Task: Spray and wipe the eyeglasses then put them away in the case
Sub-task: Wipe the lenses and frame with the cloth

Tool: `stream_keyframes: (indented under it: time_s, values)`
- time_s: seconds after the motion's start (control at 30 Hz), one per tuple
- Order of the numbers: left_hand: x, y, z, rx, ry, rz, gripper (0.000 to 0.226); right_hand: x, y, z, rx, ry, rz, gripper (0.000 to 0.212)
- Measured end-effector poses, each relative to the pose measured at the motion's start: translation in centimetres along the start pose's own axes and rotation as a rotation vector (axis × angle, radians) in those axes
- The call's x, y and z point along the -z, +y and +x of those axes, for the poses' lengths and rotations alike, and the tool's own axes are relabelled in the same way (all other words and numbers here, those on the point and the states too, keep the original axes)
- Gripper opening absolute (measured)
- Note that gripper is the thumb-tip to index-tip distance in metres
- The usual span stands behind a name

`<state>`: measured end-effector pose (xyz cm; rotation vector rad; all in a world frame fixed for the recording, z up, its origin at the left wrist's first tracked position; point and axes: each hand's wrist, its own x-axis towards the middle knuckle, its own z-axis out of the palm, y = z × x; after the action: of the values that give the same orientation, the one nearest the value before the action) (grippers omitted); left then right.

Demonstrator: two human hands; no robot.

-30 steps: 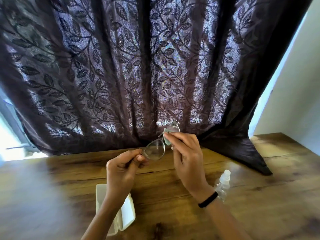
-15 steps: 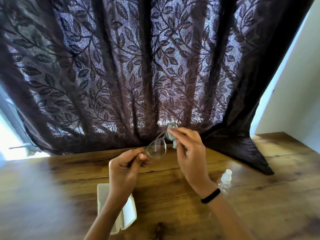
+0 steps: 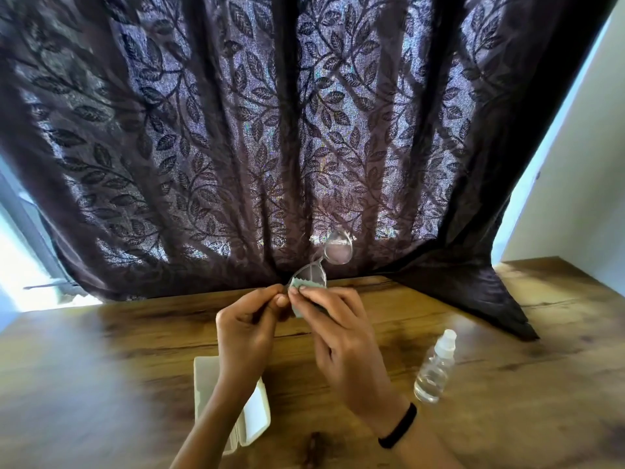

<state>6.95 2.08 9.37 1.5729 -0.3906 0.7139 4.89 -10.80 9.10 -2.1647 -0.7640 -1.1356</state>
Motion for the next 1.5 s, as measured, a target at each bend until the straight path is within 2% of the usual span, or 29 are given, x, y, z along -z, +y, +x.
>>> stream_keyframes:
  time_s: [0.07,0.17,0.3,0.5,0.67,0.93,1.07,1.13,1.23,1.27,1.33,1.4,1.5]
  values:
    - [-0.1,0.1,0.0,0.002,-0.003,-0.016,0.032,0.4,1.0,0.0,0.014,-0.001,-0.032,0.033]
    - [-0.2,0.0,-0.1,0.011,-0.003,-0.070,0.016,0.9,2.4,0.5,-0.089,0.039,-0.044,0.036]
    - [-0.6,-0.3,-0.3,0.039,-0.021,-0.106,0.012,1.0,2.9,1.4,-0.162,0.043,-0.029,0.034]
    - [-0.6,-0.8,-0.2,0.072,0.020,-0.130,0.015,0.2,1.3,1.4,-0.093,-0.058,0.003,0.036]
    - [-0.3,-2.1,-1.0,0.230,0.058,-0.173,0.013,0.4,0.8,-0.1,-0.063,-0.109,0.111,0.035]
    - [-0.3,-2.6,-1.6,0.404,0.114,-0.243,0.017,1.3,2.7,-2.7,-0.301,-0.166,0.335,0.032]
    - [0.5,-2.4,-1.6,0.456,0.108,-0.311,0.021,1.2,4.0,-4.5,-0.557,-0.188,0.366,0.036]
    - [0.8,-2.3,-1.7,0.479,0.106,-0.338,0.021,1.1,4.7,-5.3,-0.777,-0.144,0.424,0.034]
    - [1.4,-2.4,-1.7,0.537,0.062,-0.410,0.021,1.0,5.9,-5.5,-1.210,0.105,0.811,0.027]
    - [1.6,-2.5,-1.8,0.561,0.039,-0.444,0.022,1.1,6.2,-5.3,-1.301,0.191,0.929,0.024]
    - [2.2,-2.8,-1.9,0.592,0.001,-0.493,0.023,1.3,6.6,-4.8,-1.354,0.301,0.993,0.020]
    - [2.8,-3.3,-2.1,0.618,-0.011,-0.517,0.024,1.5,7.0,-4.0,-1.317,0.383,0.964,0.019]
    - [3.6,-3.9,-2.6,0.673,0.011,-0.559,0.025,1.9,7.5,-2.4,-1.208,0.381,0.841,0.012]
